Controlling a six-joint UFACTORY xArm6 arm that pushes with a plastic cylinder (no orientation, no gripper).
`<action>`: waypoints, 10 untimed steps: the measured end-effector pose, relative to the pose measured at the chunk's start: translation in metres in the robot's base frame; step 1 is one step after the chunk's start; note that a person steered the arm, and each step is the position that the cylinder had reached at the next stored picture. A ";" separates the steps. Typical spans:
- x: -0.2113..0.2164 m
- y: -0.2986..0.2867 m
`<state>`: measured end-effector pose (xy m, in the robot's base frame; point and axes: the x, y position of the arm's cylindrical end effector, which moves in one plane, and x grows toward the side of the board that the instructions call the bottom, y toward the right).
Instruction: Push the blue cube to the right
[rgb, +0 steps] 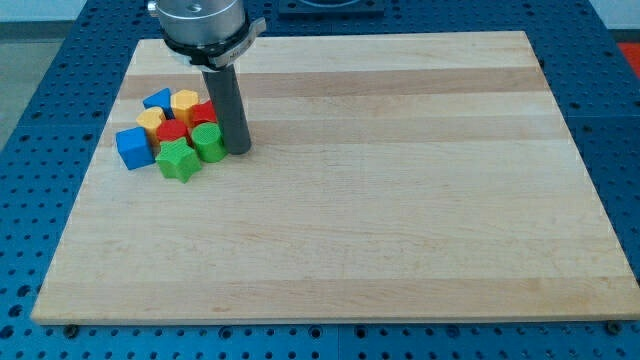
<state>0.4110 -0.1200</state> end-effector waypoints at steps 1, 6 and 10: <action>0.000 0.000; 0.099 -0.072; 0.079 -0.153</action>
<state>0.4898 -0.2729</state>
